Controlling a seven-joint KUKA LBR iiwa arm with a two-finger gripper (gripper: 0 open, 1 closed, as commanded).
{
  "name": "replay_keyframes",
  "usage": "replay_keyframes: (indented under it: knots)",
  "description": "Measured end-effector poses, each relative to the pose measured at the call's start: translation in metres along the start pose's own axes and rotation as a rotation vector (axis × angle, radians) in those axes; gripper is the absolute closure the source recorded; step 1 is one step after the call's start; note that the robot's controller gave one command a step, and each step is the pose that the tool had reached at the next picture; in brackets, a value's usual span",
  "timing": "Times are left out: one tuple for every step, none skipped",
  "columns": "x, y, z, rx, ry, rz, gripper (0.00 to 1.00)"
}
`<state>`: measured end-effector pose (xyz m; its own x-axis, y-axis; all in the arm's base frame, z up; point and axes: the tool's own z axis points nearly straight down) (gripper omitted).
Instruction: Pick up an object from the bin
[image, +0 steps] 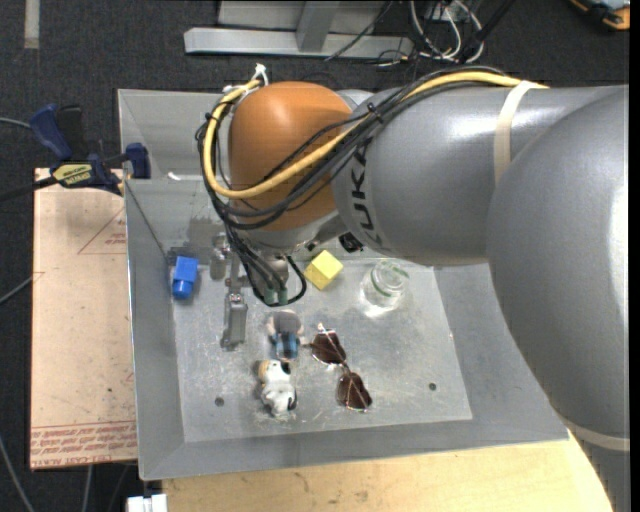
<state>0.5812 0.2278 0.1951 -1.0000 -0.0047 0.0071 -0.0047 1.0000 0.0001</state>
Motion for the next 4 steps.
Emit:
replay_keyframes:
  knots:
    - [-0.002,-0.001,-0.005,-0.002,-0.008,0.004,0.0]
    - [0.007,-0.077,0.069,-0.002,-0.011,-0.009,0.0]
    - [0.007,-0.094,0.08,0.002,-0.004,-0.28,0.0]
    - [0.005,-0.102,0.066,-0.001,-0.01,-0.403,0.0]
